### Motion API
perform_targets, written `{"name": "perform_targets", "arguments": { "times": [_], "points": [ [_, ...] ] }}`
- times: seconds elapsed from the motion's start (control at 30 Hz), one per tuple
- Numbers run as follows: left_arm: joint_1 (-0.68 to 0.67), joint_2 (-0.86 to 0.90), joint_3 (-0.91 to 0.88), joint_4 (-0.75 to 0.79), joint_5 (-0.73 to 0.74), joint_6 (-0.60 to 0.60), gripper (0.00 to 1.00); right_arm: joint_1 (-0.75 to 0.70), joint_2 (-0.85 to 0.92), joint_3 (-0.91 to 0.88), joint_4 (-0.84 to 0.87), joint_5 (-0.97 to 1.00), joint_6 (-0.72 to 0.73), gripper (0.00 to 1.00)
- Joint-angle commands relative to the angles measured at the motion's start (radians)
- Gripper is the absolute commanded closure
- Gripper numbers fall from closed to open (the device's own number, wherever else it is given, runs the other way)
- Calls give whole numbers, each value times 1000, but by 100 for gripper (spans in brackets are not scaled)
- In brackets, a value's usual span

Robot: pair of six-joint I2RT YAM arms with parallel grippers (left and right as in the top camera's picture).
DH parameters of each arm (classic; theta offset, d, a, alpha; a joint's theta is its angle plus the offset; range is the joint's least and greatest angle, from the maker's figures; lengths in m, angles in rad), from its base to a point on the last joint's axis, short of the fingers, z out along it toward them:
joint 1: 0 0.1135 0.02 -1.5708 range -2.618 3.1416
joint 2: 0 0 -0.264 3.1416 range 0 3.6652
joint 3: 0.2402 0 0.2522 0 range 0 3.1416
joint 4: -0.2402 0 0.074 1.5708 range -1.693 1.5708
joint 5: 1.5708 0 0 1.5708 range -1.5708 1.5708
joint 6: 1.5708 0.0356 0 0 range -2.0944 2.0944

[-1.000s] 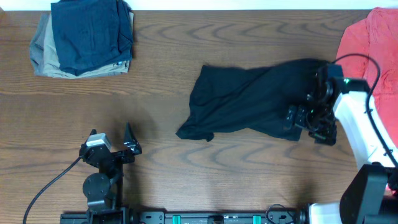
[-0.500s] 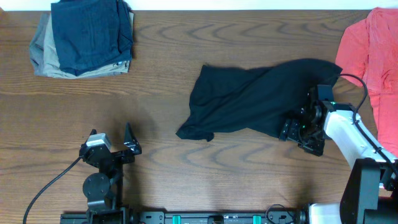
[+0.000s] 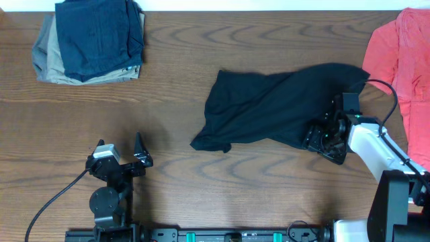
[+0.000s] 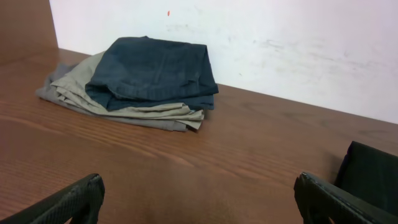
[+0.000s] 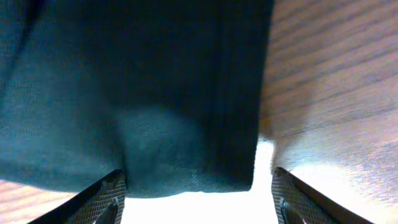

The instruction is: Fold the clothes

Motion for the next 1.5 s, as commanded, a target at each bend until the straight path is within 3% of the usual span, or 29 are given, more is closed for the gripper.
{"name": "perform_targets", "arguments": {
  "times": [0.0,0.17,0.4,0.53,0.7,0.73,1.13,1.47],
  "points": [
    [-4,-5,-18,-34,-15,6,2,11,-10,-9,17,21,25,28],
    [-4,-5,-18,-34,-15,6,2,11,0,-10,37,21,32,30],
    [-4,-5,-18,-34,-15,6,2,11,54,-10,37,21,109,42],
    [-4,-5,-18,-34,-15,6,2,11,64,-9,30,20,130,60],
    [-4,-5,-18,-34,-15,6,2,5,63,-1,0,23,129,96],
    [-4,-5,-18,-34,-15,6,2,-2,63,7,-19,30,130,98],
    [-4,-5,-18,-34,-15,6,2,-157,61,262,-328,46,26,99],
    [-4,-5,-18,-34,-15,6,2,-169,-11,311,-473,133,84,99]
  ]
}}
